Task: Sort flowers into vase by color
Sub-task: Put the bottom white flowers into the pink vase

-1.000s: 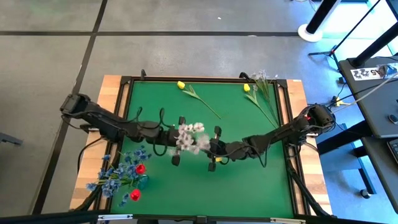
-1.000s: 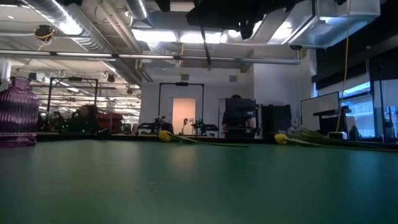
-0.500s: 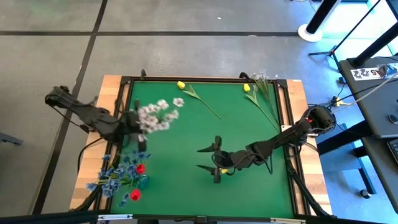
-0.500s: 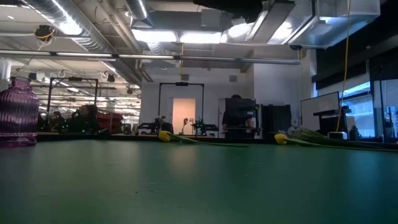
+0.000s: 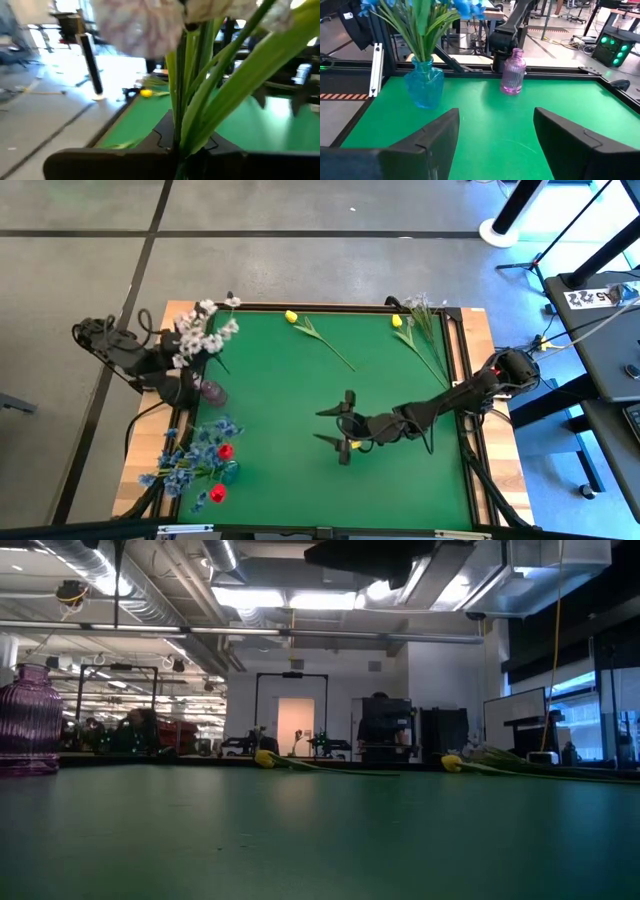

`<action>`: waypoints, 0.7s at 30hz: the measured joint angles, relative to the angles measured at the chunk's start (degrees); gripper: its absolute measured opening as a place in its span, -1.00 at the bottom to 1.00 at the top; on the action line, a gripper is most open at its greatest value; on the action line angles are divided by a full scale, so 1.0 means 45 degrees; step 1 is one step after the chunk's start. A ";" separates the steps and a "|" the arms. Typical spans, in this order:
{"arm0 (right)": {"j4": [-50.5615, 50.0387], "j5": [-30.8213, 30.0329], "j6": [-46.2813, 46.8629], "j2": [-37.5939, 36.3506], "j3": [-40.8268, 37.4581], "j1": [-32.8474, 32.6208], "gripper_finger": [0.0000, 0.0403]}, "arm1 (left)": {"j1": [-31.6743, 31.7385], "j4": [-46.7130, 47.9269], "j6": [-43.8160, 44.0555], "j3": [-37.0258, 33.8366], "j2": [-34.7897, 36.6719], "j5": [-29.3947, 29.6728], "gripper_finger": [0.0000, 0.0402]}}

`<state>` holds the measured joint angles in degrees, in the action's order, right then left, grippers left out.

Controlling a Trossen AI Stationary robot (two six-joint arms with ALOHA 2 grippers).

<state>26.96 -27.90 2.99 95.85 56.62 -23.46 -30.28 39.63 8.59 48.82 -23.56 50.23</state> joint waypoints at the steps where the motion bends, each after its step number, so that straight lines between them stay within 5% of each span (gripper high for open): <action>1: 0.0000 -0.0001 0.0007 0.0000 0.0000 0.0015 0.26 | 0.0000 0.0007 -0.0217 0.0000 0.0116 0.0436 -0.95; 4: -0.0008 -0.0010 0.0048 0.0000 0.0000 0.0083 0.25 | 0.0006 0.0742 0.0146 0.0000 0.0582 0.1918 -0.95; 12: -0.0044 -0.0015 0.0061 0.0000 0.0000 0.0078 0.25 | 0.0003 0.4194 0.4617 -0.0593 0.0979 0.3410 -0.94; 21: -0.0093 -0.0030 0.0098 0.0000 -0.0005 0.0076 0.25 | 0.0000 0.4635 0.5579 -0.1025 0.1582 0.1953 -0.94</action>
<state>26.54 -28.03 3.44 95.85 56.60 -23.12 -30.28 60.48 33.70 44.21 -16.44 59.01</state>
